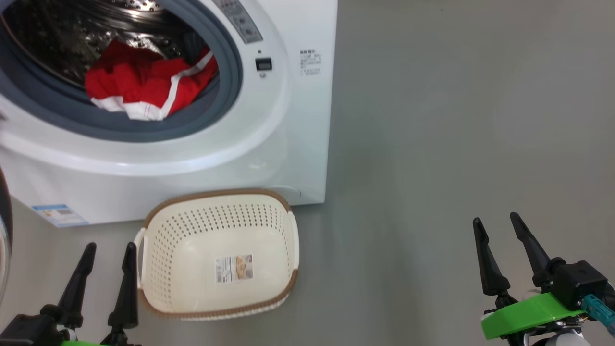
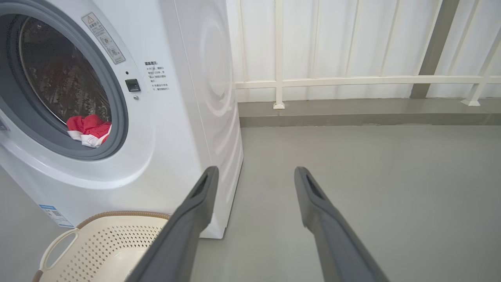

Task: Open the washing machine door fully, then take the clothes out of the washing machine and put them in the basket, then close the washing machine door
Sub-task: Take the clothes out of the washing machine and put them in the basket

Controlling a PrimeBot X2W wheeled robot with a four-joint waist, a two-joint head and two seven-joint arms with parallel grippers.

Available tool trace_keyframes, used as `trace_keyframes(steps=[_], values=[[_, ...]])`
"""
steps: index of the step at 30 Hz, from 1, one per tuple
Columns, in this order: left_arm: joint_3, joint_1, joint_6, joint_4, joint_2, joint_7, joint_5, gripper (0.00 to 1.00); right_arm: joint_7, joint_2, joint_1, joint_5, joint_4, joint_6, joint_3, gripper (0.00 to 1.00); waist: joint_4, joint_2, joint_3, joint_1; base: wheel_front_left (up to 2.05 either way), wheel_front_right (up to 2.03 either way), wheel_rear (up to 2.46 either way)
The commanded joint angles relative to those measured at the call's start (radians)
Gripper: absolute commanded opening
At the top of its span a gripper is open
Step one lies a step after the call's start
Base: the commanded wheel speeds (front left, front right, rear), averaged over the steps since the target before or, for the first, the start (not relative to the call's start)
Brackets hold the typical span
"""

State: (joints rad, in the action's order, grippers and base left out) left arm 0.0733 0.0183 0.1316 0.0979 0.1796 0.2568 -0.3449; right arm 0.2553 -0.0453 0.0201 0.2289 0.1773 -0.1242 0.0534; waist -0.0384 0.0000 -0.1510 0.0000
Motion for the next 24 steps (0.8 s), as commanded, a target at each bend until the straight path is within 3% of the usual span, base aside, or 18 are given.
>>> trace_keyframes(steps=[1, 11, 24], values=[[0.034, 0.025, -0.001, -0.029, 0.028, 0.005, -0.009, 1.00, 0.006, -0.005, 0.013, 0.007, -0.027, -0.007, -0.023, 1.00, 0.001, 0.0000, -0.001, 0.0000, 1.76, -1.84, 0.08], [0.005, 0.031, -0.001, -0.032, 0.041, 0.005, -0.027, 1.00, 0.006, -0.005, 0.021, 0.011, -0.026, -0.007, -0.026, 1.00, 0.009, 0.0000, -0.010, 0.0000, 1.41, -1.44, 0.03], [0.019, 0.037, -0.001, -0.002, 0.034, 0.005, -0.007, 1.00, 0.006, -0.005, 0.025, 0.016, -0.026, -0.007, -0.028, 1.00, 0.013, 0.0000, -0.022, 0.0000, 0.14, -0.14, 0.00]])
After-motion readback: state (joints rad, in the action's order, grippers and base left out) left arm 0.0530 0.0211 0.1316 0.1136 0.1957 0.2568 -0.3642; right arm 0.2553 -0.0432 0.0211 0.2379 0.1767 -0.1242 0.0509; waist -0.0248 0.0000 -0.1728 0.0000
